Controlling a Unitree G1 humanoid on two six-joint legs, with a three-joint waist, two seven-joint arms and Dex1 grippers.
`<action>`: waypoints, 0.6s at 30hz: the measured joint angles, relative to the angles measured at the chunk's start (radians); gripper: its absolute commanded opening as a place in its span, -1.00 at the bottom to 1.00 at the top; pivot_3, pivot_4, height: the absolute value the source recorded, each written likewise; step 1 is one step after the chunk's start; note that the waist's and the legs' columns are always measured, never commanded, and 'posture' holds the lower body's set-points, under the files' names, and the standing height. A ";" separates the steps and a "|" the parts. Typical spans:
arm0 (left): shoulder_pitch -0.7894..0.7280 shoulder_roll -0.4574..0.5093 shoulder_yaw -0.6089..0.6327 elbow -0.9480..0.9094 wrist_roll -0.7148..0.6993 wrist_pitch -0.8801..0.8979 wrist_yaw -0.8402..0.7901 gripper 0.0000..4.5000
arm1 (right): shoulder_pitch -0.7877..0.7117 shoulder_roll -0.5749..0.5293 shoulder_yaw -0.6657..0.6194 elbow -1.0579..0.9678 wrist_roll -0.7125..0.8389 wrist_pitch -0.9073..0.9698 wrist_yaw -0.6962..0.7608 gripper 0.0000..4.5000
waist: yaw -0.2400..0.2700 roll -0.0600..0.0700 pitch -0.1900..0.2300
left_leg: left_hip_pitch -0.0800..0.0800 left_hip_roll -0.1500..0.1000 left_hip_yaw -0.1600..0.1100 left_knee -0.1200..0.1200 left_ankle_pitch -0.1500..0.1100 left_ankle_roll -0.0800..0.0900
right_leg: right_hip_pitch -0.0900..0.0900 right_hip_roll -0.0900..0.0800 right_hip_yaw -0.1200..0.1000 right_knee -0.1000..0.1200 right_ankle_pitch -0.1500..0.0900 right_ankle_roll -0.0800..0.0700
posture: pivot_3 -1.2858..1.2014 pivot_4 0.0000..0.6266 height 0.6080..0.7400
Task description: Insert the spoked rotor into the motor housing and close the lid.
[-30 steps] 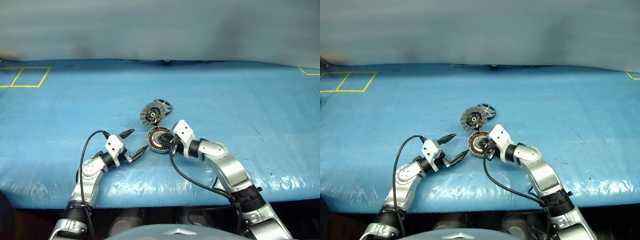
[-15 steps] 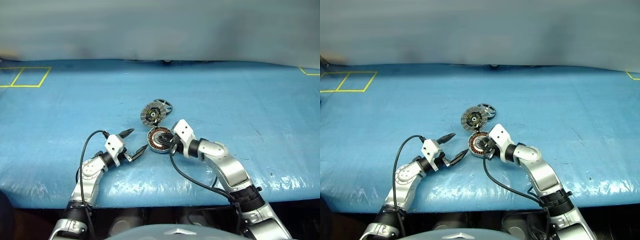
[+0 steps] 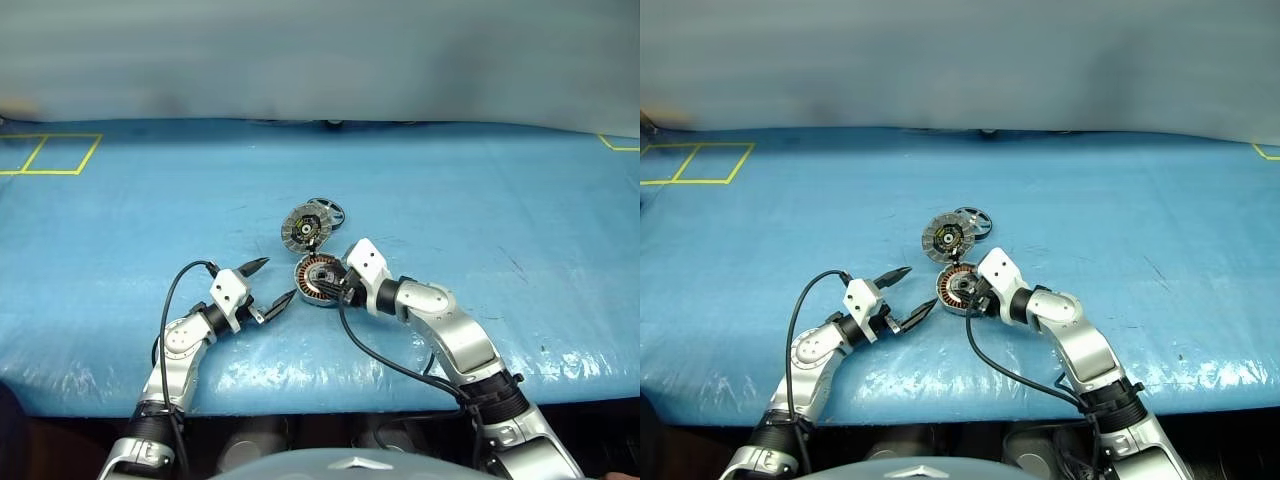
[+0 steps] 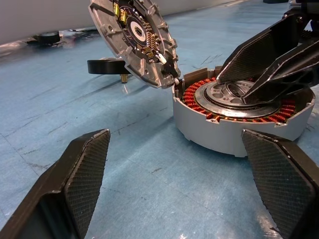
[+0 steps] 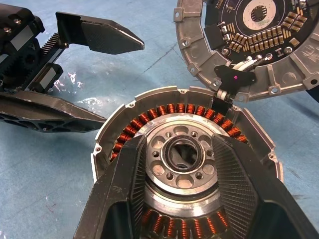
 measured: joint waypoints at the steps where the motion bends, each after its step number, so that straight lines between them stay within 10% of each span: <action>1: 0.000 0.000 0.000 0.000 0.000 0.000 0.000 1.00 | 0.000 0.000 0.000 0.000 0.000 0.000 0.000 -0.13 | 0.000 0.000 0.000 | 0.000 0.000 0.000 0.000 0.000 0.000 | 0.000 0.000 0.000 0.000 0.000 0.000 | 0.03 -0.52 1.00; 12: 0.000 0.000 -0.002 0.000 0.001 0.000 0.001 1.00 | 0.000 0.033 -0.025 -0.001 0.036 0.004 0.000 -0.13 | 0.000 0.000 0.000 | 0.000 0.000 0.000 0.000 0.000 0.000 | 0.000 0.000 0.000 0.000 0.000 0.000 | 0.03 -0.52 1.00; 18: 0.001 0.000 -0.002 0.000 0.001 0.000 0.001 1.00 | -0.004 0.040 -0.036 0.008 0.040 0.004 -0.014 -0.84 | -0.001 0.000 0.000 | 0.000 0.000 0.000 0.000 0.000 0.000 | 0.000 0.000 0.000 0.000 0.000 0.000 | 0.03 -0.52 1.00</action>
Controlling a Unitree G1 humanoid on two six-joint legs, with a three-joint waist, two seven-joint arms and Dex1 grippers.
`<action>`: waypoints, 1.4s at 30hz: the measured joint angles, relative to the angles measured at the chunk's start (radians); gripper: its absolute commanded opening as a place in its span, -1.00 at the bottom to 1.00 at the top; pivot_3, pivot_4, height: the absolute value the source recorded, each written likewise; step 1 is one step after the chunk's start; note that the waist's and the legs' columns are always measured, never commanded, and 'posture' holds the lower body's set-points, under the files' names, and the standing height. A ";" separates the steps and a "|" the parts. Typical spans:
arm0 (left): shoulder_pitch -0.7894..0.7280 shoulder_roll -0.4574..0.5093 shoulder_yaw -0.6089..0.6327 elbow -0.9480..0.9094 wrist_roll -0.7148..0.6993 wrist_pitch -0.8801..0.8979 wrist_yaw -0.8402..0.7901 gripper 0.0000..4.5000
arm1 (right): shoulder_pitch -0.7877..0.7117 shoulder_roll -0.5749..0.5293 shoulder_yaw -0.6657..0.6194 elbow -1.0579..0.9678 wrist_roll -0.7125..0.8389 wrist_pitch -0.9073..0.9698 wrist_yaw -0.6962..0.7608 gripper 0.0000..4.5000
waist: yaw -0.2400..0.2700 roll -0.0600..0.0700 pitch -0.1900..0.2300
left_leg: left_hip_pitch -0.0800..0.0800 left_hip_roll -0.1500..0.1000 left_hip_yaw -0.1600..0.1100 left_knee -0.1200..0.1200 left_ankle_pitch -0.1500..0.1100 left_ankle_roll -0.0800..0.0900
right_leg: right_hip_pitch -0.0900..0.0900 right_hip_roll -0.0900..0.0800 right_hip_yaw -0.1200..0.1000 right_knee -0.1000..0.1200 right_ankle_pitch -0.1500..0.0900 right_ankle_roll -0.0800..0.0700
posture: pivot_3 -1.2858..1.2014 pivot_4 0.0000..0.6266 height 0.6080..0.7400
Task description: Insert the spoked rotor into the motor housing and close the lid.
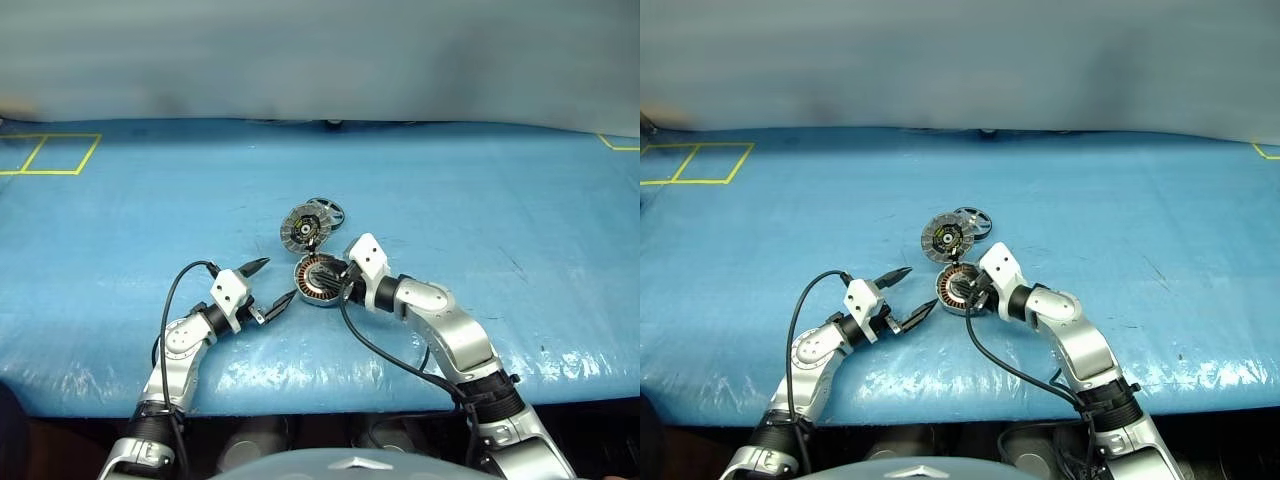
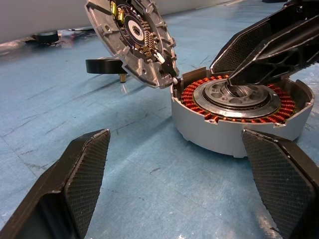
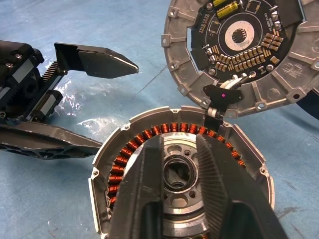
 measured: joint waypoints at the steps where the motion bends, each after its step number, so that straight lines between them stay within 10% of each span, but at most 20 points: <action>1: 0.000 0.000 0.000 0.000 0.000 0.000 0.000 1.00 | 0.000 0.000 0.000 0.001 0.000 0.000 -0.004 -0.98 | 0.000 0.000 0.000 | 0.000 0.000 0.000 0.000 0.000 0.000 | 0.000 0.000 0.000 0.000 0.000 0.000 | 0.03 -0.52 1.00; 42: 0.006 0.000 -0.002 0.001 0.022 0.000 0.024 1.00 | -0.013 -0.055 0.101 -0.044 -0.140 -0.002 -0.031 -0.98 | 0.000 0.000 -0.001 | 0.001 0.000 0.000 0.001 0.000 -0.001 | 0.001 0.000 0.000 0.001 0.000 0.000 | 0.03 -0.52 1.00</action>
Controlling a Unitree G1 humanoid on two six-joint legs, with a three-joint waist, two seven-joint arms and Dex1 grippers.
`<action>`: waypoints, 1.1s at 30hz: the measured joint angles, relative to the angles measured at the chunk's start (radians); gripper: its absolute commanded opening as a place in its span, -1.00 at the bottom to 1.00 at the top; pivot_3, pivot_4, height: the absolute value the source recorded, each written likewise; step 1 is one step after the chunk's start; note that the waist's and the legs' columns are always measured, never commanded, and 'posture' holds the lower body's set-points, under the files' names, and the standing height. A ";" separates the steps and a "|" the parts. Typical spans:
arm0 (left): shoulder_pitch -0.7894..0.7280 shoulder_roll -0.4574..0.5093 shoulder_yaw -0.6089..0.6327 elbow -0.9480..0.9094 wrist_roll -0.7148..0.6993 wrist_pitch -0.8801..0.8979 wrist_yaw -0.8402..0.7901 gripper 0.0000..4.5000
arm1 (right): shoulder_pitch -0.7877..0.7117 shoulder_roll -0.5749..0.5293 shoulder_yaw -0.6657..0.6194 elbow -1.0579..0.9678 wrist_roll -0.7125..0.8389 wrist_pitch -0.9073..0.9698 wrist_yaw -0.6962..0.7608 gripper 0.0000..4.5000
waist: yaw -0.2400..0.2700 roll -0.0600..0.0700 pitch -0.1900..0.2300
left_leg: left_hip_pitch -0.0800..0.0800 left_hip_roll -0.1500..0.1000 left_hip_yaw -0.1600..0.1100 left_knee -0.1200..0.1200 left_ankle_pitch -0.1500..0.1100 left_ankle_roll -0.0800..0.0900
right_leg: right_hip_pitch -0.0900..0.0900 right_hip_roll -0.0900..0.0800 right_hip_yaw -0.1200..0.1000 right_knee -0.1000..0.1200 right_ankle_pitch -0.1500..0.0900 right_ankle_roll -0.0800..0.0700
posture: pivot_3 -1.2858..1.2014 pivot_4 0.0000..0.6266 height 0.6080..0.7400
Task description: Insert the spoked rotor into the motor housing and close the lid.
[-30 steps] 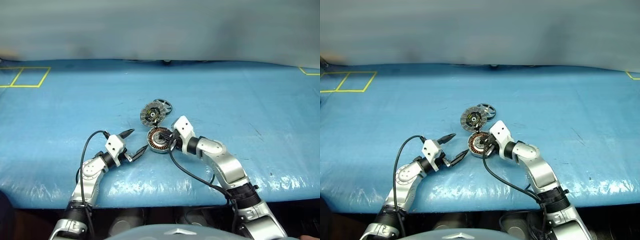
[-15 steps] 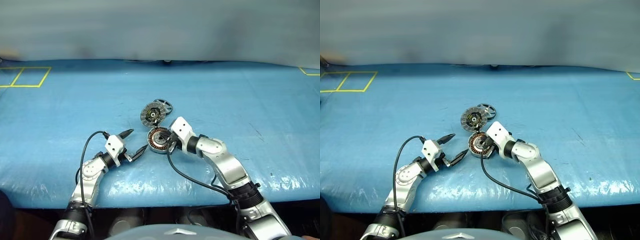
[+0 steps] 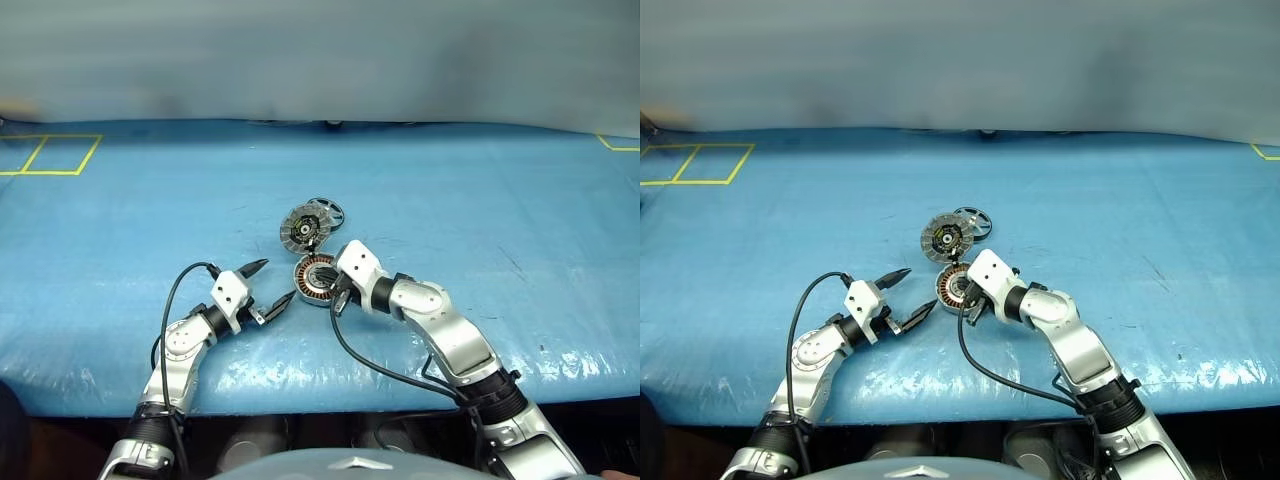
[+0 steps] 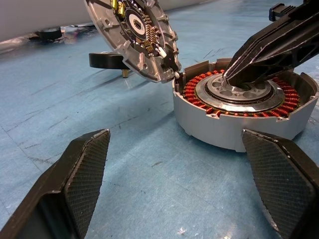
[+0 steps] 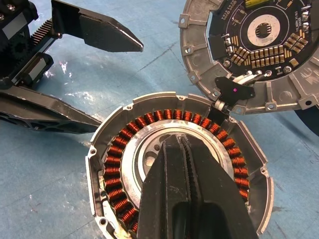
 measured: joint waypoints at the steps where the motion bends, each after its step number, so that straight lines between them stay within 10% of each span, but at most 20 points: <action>1: 0.000 0.000 0.000 0.000 0.000 0.000 0.000 1.00 | 0.000 0.000 0.000 0.000 -0.002 0.000 -0.003 -0.98 | 0.000 0.000 0.000 | 0.000 0.000 0.000 0.000 0.000 0.000 | 0.000 0.000 0.000 0.000 0.000 0.000 | 0.03 -0.52 1.00; 33: 0.000 -0.002 0.000 0.005 0.003 0.000 -0.001 1.00 | 0.016 0.014 -0.069 -0.053 0.040 0.116 -0.030 -0.98 | 0.012 -0.001 -0.002 | 0.000 0.003 0.001 -0.001 0.001 -0.001 | -0.001 0.003 0.000 -0.001 0.003 -0.002 | 0.03 -0.52 1.00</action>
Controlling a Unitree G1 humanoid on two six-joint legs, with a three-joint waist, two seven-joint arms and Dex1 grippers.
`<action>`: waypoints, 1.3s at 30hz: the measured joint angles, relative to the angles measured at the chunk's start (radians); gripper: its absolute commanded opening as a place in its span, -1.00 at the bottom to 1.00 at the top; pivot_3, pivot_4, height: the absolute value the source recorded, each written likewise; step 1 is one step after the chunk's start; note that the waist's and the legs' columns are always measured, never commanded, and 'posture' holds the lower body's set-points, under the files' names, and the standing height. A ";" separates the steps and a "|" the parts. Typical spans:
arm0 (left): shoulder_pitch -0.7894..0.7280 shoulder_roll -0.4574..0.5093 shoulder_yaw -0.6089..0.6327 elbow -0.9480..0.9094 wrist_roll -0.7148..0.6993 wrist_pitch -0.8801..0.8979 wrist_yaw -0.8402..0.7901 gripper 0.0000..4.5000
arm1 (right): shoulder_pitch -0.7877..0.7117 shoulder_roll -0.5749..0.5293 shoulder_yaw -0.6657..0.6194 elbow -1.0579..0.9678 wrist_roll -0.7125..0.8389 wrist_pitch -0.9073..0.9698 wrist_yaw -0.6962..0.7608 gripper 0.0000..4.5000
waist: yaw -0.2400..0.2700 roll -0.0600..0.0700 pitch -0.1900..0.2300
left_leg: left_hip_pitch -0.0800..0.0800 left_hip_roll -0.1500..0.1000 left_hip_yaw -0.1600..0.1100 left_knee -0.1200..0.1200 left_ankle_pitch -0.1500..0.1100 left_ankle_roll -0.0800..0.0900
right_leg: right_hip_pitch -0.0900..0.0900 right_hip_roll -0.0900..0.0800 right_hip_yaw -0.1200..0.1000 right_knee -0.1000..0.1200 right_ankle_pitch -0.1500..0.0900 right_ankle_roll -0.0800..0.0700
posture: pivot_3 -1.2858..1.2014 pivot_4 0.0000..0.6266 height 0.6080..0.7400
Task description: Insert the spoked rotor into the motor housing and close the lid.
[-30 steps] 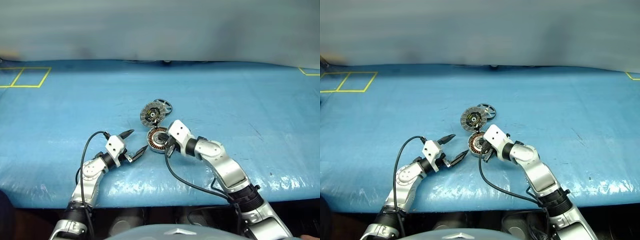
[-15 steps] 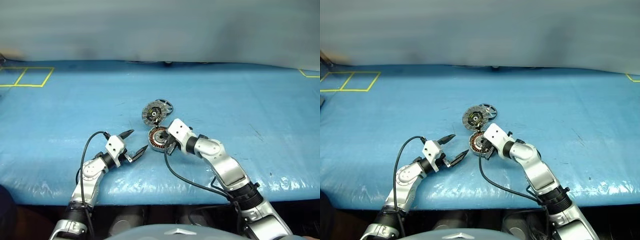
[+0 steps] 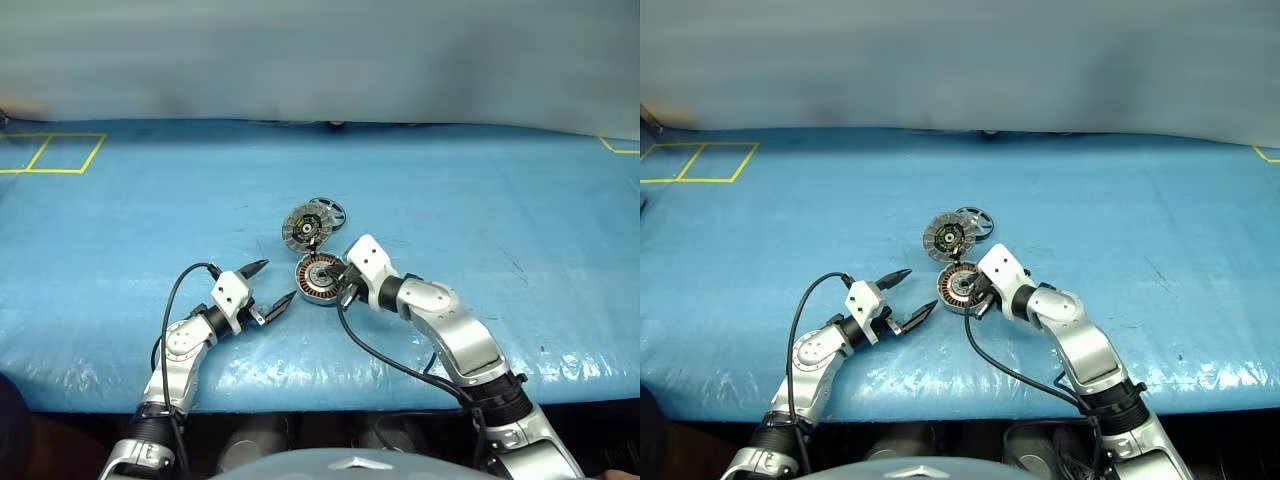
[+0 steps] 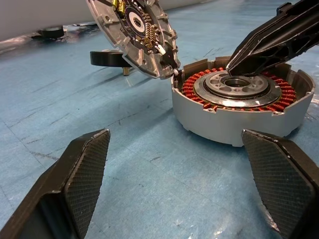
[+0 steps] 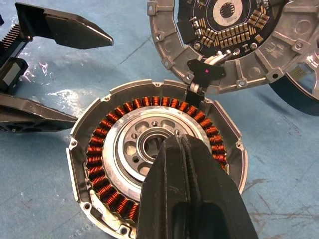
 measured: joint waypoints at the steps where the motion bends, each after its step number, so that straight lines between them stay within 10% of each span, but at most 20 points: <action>1: 0.000 0.000 0.000 0.000 0.000 0.000 -0.001 1.00 | 0.000 -0.001 0.000 -0.001 0.000 0.000 -0.001 -0.98 | 0.000 0.000 0.000 | 0.000 0.000 0.000 0.000 0.000 0.000 | 0.000 0.000 0.000 0.000 0.000 0.000 | 0.03 -0.52 1.00; 13: 0.000 0.000 0.000 0.000 0.000 0.000 -0.002 1.00 | -0.025 -0.040 -0.082 0.001 0.003 -0.062 -0.027 -0.98 | 0.001 0.000 0.000 | 0.000 0.000 0.000 0.000 0.000 0.000 | 0.000 0.000 0.000 -0.001 0.000 0.000 | 0.03 -0.52 1.00; 18: -0.001 0.000 0.000 0.001 0.000 0.000 -0.001 1.00 | -0.079 -0.101 -0.117 0.155 -0.033 -0.161 -0.031 -0.43 | -0.005 0.000 0.001 | 0.000 0.000 0.002 -0.001 0.001 -0.001 | 0.000 0.000 0.000 0.000 0.000 0.000 | 0.03 -0.52 1.00; 39: 0.013 0.000 0.002 0.004 0.004 -0.013 0.028 1.00 | -0.444 0.038 -0.148 0.920 -0.067 -0.601 0.038 -0.43 | -0.016 0.001 0.001 | 0.000 0.001 0.003 -0.002 0.004 0.003 | -0.001 0.000 0.002 0.000 0.002 -0.002 | 0.03 -0.52 1.00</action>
